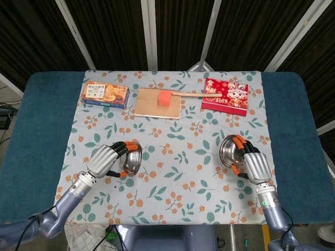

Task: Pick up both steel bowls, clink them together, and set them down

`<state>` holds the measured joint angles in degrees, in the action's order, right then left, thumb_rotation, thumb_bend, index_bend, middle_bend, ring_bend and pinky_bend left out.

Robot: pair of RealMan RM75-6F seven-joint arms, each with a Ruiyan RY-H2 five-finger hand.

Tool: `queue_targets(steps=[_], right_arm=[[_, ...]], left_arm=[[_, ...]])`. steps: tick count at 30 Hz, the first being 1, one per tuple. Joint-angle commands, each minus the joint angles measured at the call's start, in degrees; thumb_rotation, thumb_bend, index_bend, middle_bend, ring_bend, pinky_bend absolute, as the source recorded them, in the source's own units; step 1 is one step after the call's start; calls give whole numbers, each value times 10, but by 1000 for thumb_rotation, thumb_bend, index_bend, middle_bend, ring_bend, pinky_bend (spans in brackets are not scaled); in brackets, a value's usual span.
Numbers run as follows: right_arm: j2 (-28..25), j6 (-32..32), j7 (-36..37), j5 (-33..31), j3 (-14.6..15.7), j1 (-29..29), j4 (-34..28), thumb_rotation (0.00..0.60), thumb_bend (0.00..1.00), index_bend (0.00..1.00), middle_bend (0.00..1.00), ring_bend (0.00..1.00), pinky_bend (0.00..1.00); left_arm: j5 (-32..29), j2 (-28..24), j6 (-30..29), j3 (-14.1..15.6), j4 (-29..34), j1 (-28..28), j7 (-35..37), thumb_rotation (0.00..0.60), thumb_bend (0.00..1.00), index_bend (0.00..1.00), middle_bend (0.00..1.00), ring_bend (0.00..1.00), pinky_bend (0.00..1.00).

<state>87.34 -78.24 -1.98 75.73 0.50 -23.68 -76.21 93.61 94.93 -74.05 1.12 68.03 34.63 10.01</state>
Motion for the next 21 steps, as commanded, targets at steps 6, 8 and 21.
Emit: queue_targets(steps=[6, 8, 21], right_arm=[[69, -45, -73, 66, 32, 37, 114, 600, 486, 762, 809, 687, 526], [74, -43, -83, 73, 37, 41, 122, 600, 486, 675, 755, 664, 518], [18, 67, -125, 60, 42, 33, 22, 445, 486, 0, 163, 282, 264]], left_arm=[[-12, 13, 29, 0, -10, 0, -19, 600, 290, 442, 616, 482, 559], [-15, 15, 32, -2, -13, 0, -25, 600, 279, 412, 591, 468, 531], [-45, 8, 82, -15, 16, 7, -52, 483, 128, 10, 189, 148, 372]])
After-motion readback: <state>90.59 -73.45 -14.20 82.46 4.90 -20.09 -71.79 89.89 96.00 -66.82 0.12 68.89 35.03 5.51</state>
